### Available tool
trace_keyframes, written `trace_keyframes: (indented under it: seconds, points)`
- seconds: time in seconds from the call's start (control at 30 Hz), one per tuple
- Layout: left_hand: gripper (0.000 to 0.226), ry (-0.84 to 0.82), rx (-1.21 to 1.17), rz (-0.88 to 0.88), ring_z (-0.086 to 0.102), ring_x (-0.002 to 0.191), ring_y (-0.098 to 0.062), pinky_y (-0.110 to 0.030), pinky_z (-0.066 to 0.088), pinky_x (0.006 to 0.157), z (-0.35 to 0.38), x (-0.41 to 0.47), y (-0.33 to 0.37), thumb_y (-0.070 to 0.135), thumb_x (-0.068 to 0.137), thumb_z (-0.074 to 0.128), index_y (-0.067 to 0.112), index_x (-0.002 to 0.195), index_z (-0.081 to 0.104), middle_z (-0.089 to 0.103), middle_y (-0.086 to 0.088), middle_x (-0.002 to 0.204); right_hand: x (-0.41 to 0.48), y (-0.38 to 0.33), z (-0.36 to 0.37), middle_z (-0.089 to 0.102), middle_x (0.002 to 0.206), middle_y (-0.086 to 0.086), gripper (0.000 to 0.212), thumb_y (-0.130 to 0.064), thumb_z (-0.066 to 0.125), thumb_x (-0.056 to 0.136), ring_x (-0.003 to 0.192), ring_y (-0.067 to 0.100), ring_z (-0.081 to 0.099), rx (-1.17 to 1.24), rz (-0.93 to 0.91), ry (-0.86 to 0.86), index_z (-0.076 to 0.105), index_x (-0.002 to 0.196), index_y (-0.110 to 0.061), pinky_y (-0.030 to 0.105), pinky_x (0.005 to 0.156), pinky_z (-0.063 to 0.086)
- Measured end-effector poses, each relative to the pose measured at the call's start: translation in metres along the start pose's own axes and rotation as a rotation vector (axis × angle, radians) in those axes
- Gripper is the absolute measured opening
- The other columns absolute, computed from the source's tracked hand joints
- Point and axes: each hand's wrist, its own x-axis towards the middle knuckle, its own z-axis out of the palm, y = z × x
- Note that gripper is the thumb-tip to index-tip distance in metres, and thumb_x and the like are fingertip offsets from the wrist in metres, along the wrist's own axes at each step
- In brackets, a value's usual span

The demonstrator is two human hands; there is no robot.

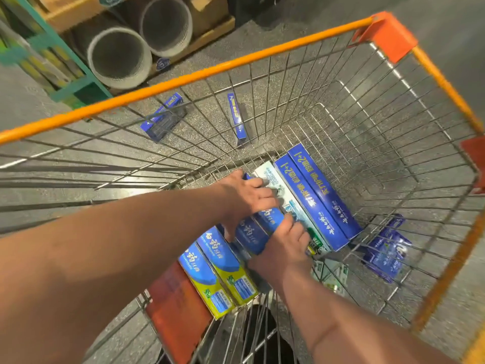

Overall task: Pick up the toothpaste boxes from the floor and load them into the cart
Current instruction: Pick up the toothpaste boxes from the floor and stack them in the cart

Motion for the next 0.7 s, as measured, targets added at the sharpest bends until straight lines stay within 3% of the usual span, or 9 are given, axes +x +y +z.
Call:
trace_keyframes:
  seconds: [0.17,0.3,0.5,0.7]
  points:
    - [0.142,-0.019,-0.045,0.032,0.011,0.149,-0.022,-0.055,0.03,0.109,-0.002,-0.001,-0.004,0.075,0.051,0.084,0.043,0.154,-0.008,0.005,0.011,0.163,0.002,-0.003,0.0,0.006,0.148,0.006,0.139,-0.065,0.082,0.055,0.14,0.031,0.011,0.056,0.044,-0.101,-0.012,0.149,-0.024,0.058,0.096,0.047]
    - [0.138,-0.038,-0.172,-0.012,0.002,0.149,-0.028,-0.058,0.043,0.096,0.0,-0.006,-0.003,0.071,0.048,0.088,0.061,0.145,-0.009,-0.008,0.017,0.162,0.001,-0.002,-0.006,0.007,0.153,0.009,0.133,-0.048,0.082,0.059,0.143,0.034,0.012,0.114,0.034,-0.158,-0.01,0.152,-0.025,0.05,0.099,0.044]
    - [0.128,-0.026,-0.199,-0.016,0.008,0.145,-0.026,-0.05,0.045,0.092,0.004,-0.012,-0.002,0.067,0.052,0.089,0.062,0.145,0.002,0.004,0.008,0.161,-0.001,-0.007,-0.006,0.011,0.153,0.011,0.11,-0.042,0.075,0.065,0.139,0.035,0.015,0.16,0.063,-0.202,0.004,0.147,-0.024,0.046,0.097,0.047]
    - [0.125,-0.022,-0.218,-0.016,0.008,0.146,-0.024,-0.045,0.045,0.096,0.003,-0.012,-0.006,0.065,0.055,0.088,0.061,0.147,0.003,0.012,0.01,0.159,-0.003,-0.003,-0.008,0.022,0.146,0.009,0.112,-0.051,0.076,0.072,0.135,0.035,0.025,0.146,-0.034,-0.154,0.005,0.153,-0.021,0.042,0.087,0.041]
